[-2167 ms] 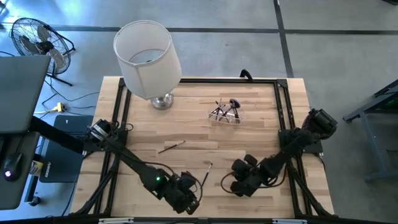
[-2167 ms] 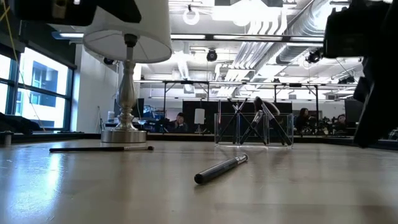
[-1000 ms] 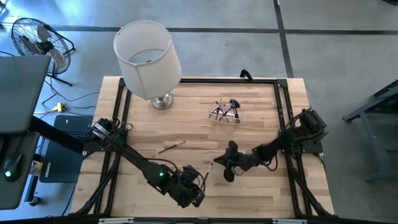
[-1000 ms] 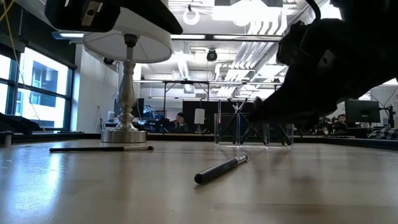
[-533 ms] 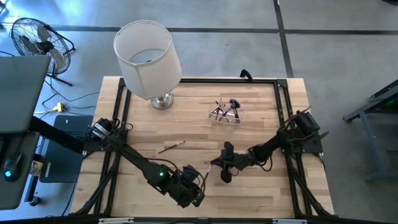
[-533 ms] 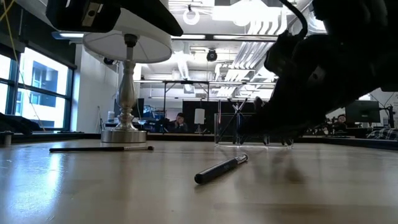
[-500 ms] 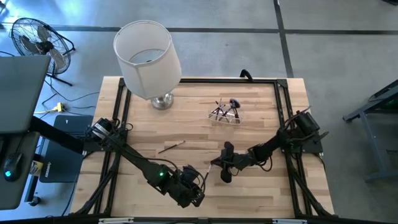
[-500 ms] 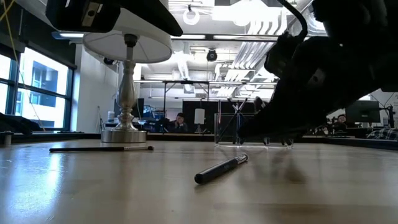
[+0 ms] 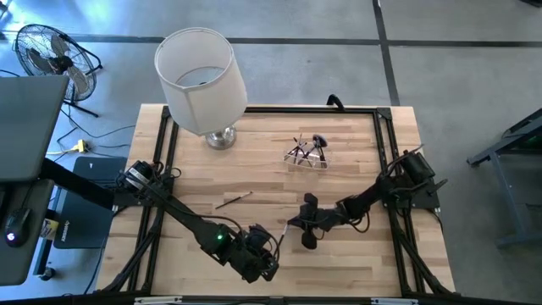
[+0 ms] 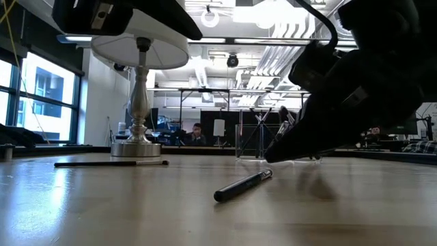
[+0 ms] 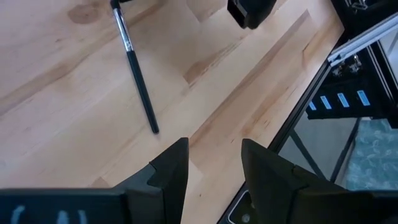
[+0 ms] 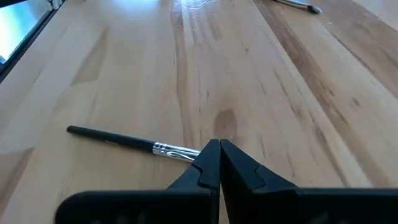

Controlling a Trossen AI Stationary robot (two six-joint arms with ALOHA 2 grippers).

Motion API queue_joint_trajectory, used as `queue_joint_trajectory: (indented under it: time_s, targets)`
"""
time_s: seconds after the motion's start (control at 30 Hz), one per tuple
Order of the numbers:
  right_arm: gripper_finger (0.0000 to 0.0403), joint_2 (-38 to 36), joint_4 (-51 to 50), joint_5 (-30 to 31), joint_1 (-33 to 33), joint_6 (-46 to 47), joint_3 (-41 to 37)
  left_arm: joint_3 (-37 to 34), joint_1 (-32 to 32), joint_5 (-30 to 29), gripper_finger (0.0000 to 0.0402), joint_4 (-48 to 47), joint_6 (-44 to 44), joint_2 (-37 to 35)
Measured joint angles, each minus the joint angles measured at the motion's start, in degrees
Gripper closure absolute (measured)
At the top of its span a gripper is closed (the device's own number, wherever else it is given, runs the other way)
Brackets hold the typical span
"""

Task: Pick & Place Makeup Supplies
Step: Put the makeup brush into the transparent organizer

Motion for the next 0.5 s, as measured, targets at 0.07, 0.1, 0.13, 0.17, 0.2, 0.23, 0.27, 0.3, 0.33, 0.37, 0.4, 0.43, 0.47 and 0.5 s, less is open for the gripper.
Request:
queue_joint_trajectory:
  time_s: [0.07, 0.1, 0.13, 0.17, 0.2, 0.23, 0.27, 0.3, 0.33, 0.37, 0.4, 0.43, 0.47, 0.5]
  targets:
    - [0.0403, 0.0, 0.0, 0.0, -0.1, -0.2, 0.0, 0.0, 0.0, -0.9, 0.0254, 0.0, 0.0, 0.0]
    - [0.0403, 0.0, 0.0, 0.0, -0.2, -0.2, 0.0, 0.0, 0.0, -1.4, 0.0254, 0.0, 0.0, 0.0]
    - [0.0403, 0.0, 0.0, -0.2, -0.3, -0.2, 0.0, 0.0, 0.0, -1.6, 0.0254, 0.0, 0.0, 0.0]
    - [0.0403, 0.0, 0.0, -0.5, -0.5, -0.2, 0.0, 0.0, 0.0, -1.7, 0.0254, 0.0, 0.0, 0.0]
    - [0.0403, 0.2, 0.1, -0.8, -0.6, -0.2, 0.0, 0.0, 0.0, -1.7, 0.0254, 0.0, 0.0, 0.0]
    - [0.0403, 0.5, 0.2, -1.1, -0.8, -0.2, 0.0, 0.0, 0.0, -1.7, 0.0254, 0.0, 0.0, 0.0]
    - [0.0403, 0.8, 0.4, -1.7, -0.8, -0.2, 0.0, 0.0, 0.0, -1.7, 0.0254, 0.1, 0.0, 0.0]
    - [0.0403, 1.3, 0.8, -2.1, -0.8, -0.2, 0.1, 0.0, 0.0, -1.7, 0.0254, 0.1, 0.0, 0.0]
    - [0.0403, 2.0, 0.8, -2.2, -0.8, -0.2, 0.5, 0.0, 0.0, -1.7, 0.0254, 0.3, 0.0, 0.0]
    - [0.0403, 2.6, 1.0, -2.3, -0.8, -0.2, 1.0, 0.0, 0.0, -1.7, 0.0254, 0.5, 0.0, 0.0]
    - [0.0403, 3.2, 1.1, -2.3, -0.6, -0.2, 1.5, 0.0, 0.0, -1.7, 0.0254, 0.7, 0.0, 0.0]
    - [0.0403, 4.0, 1.0, -2.2, -0.5, -0.2, 2.2, 0.0, 0.0, -1.7, 0.0254, 1.0, 0.0, 0.0]
    - [0.0403, 4.7, 0.7, -2.1, -0.4, -0.2, 3.0, 0.0, 0.0, -1.7, 0.0254, 1.2, 0.0, 0.0]
    - [0.0403, 5.2, 0.1, -2.1, -0.4, 0.0, 3.8, 0.0, 0.0, -1.7, 0.0254, 1.4, 0.0, 0.0]
